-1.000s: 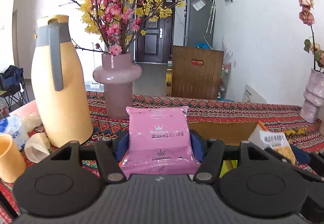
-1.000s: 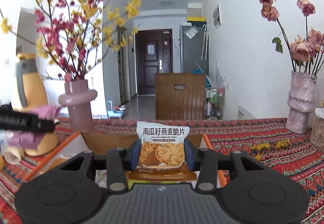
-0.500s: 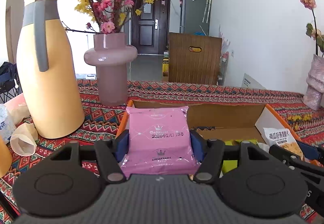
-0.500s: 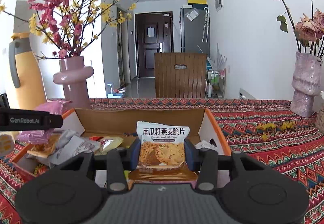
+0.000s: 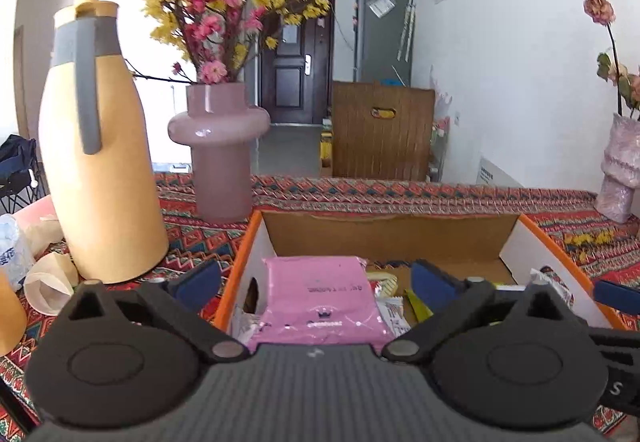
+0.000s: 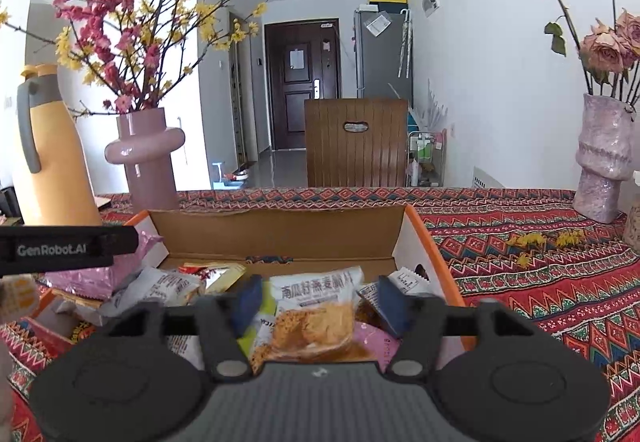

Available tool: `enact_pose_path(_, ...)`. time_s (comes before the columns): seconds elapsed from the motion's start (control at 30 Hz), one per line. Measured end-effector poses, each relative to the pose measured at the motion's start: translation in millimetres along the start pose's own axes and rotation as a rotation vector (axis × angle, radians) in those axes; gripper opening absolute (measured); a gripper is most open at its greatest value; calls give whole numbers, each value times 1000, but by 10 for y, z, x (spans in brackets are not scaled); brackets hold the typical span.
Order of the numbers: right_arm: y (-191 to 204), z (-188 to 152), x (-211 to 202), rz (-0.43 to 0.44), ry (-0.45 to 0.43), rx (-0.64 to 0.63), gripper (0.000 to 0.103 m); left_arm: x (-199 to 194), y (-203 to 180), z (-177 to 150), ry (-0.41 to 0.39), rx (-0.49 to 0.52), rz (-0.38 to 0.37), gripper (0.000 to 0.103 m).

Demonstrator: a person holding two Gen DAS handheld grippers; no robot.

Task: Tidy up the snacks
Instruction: 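Lower both snacks into the red box and open both grippers, then withdraw both tools from the box toward the white packets on the cloth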

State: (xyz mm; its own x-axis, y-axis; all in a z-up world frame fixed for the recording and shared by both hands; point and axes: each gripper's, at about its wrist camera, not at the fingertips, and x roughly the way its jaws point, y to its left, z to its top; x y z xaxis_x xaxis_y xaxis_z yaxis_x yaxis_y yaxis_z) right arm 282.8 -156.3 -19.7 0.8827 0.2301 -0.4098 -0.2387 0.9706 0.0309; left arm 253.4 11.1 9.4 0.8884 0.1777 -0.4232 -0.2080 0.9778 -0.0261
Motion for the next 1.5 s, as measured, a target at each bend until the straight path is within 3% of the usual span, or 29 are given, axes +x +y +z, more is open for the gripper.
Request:
enact_pose_path(0.13,-38,10,-29,-14,-14,32,103,-15,37,19,0,-26,1,103)
enact_pose_path(0.57,-77,-1,-34,-23,-13,56,103,-94,67,42,2,-54,29,103)
enact_pose_path(0.67,-78,19,-71,-22,-16,55,103,-306,92,135,-42,-71,14,103)
enact_pose_path(0.9,-73,179,-477,28,-78,41,103,-812,215,237,-100,-96,14,103)
enact_pose_path(1.1,-163,75,-921,51,-104,16,103,-954,448,44,-58,-56,41,103)
enact_pose_path(1.5,-315,-470,-871,-5,76,-15,103,-844,661,-569,56,12,96,103)
